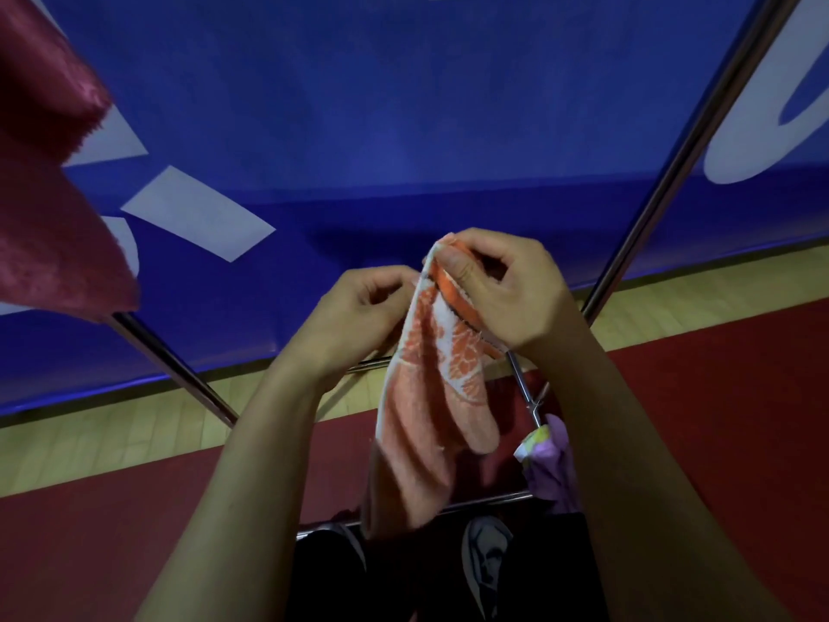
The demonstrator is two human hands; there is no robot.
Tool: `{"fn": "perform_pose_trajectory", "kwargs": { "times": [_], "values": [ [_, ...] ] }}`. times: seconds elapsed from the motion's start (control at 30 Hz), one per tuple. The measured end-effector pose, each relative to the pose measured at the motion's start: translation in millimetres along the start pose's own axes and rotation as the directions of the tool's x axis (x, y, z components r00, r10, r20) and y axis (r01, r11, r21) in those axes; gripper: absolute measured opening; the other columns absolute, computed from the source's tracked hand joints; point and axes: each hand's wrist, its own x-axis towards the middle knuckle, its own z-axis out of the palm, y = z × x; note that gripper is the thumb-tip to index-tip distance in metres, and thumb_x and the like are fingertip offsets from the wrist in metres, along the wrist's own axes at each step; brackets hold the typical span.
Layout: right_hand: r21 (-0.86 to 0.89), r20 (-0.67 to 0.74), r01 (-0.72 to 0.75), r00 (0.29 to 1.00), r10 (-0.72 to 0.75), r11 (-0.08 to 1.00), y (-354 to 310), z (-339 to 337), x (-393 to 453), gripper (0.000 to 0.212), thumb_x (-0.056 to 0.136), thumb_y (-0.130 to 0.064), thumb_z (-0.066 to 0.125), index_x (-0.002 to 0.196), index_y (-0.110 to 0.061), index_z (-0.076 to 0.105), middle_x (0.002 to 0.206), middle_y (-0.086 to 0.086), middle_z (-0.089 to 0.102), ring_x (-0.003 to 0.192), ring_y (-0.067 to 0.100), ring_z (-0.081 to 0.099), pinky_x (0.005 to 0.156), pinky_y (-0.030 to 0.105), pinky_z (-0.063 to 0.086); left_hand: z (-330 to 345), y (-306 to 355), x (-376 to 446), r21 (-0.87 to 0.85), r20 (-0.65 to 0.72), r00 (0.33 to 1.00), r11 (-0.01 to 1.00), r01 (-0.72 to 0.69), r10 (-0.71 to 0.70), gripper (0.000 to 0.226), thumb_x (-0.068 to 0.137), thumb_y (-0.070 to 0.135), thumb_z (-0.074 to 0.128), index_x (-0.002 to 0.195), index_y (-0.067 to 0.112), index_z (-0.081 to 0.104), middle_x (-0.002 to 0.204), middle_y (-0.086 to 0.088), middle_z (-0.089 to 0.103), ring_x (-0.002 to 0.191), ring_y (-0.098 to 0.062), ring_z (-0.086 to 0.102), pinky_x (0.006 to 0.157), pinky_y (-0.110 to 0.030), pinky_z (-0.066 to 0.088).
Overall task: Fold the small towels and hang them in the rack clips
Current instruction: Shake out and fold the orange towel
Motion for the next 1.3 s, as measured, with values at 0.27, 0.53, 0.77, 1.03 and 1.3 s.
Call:
{"fn": "perform_pose_trajectory", "kwargs": {
  "times": [0.27,0.53,0.77,1.03,1.3],
  "values": [
    [0.17,-0.006,-0.066,0.998,0.068,0.983,0,-10,-3,0.023,0.104,-0.032,0.056,0.102,-0.02,0.075,0.091,0.0,0.077,0.088,0.014,0.074,0.083,0.035,0.06,1,3,1,-0.081,-0.154,0.983,0.99,-0.117,0.103,0.029,0.109,0.029,0.051,0.093,0.011,0.067,0.068,0.006,0.056,0.06,-0.004,0.049,0.056,-0.018,0.04],
    [0.142,0.026,-0.143,0.99,0.14,0.98,11,-6,3,0.022,0.102,-0.032,0.06,0.107,-0.02,0.078,0.095,-0.006,0.079,0.093,0.008,0.074,0.085,0.029,0.057,4,8,-1,-0.139,-0.078,0.993,0.985,-0.102,0.091,0.021,0.105,0.027,0.06,0.11,0.007,0.067,0.068,0.013,0.061,0.058,-0.002,0.052,0.056,-0.016,0.04],
    [-0.013,0.047,-0.112,0.993,0.112,0.994,14,-4,3,0.022,0.097,-0.039,0.066,0.094,-0.022,0.078,0.095,-0.009,0.074,0.088,0.004,0.071,0.082,0.028,0.058,8,6,0,0.045,-0.156,0.972,0.984,-0.171,0.176,0.018,0.106,0.027,0.06,0.105,0.016,0.075,0.091,0.007,0.075,0.08,-0.001,0.068,0.071,-0.014,0.048],
    [-0.07,0.041,-0.072,0.996,0.075,0.995,10,-4,0,0.014,0.096,-0.043,0.066,0.089,-0.036,0.076,0.093,-0.012,0.072,0.087,0.0,0.069,0.076,0.023,0.056,8,6,1,0.025,-0.108,0.982,0.988,-0.152,0.154,0.025,0.095,0.036,0.072,0.108,0.015,0.072,0.085,-0.013,0.074,0.076,-0.017,0.074,0.069,-0.027,0.06],
    [-0.16,-0.034,0.03,0.999,-0.036,0.987,4,7,-2,0.024,0.084,-0.045,0.071,0.086,-0.022,0.076,0.084,-0.005,0.067,0.077,0.008,0.064,0.068,0.026,0.052,6,2,2,-0.049,-0.117,0.984,0.988,-0.143,0.137,0.034,0.091,0.05,0.074,0.102,0.019,0.071,0.091,-0.008,0.075,0.077,-0.022,0.071,0.069,-0.036,0.056]
  ]
}}
